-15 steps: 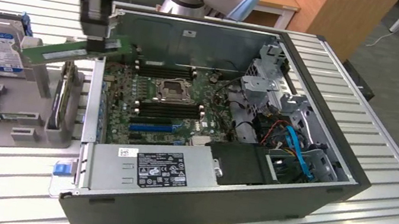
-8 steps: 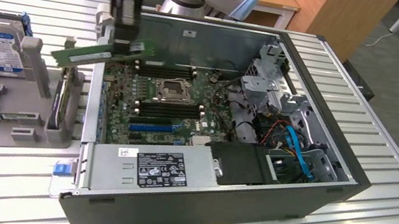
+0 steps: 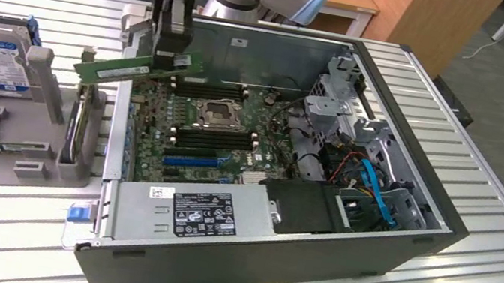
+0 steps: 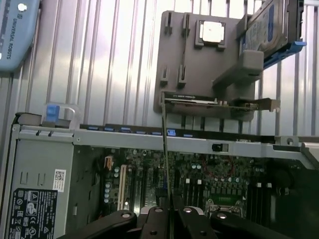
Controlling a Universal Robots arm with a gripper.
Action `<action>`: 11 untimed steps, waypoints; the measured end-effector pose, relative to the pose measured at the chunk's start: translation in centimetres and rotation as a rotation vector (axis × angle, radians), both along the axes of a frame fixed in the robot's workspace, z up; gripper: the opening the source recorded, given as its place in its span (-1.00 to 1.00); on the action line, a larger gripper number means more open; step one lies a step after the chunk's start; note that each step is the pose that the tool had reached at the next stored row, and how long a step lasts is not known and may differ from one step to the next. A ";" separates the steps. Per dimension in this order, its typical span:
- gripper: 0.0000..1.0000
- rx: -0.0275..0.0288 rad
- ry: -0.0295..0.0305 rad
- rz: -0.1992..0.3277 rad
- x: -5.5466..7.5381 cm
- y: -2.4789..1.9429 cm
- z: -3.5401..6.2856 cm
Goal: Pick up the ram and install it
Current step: 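Pick up the ram and move it above insertion slot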
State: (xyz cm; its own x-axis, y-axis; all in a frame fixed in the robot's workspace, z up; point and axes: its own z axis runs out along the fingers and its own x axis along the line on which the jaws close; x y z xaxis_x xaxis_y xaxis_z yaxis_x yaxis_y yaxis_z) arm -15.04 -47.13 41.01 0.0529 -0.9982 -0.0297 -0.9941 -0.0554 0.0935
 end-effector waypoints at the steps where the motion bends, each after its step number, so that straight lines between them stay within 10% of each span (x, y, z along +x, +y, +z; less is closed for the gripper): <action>1: -0.73 -0.0012 0.0179 0.000 0.1 0.00 0.00; 7: -0.73 -0.0026 0.1149 0.000 1.4 0.00 -0.02; 11: -0.73 -0.0027 0.1217 0.000 2.0 0.00 -0.02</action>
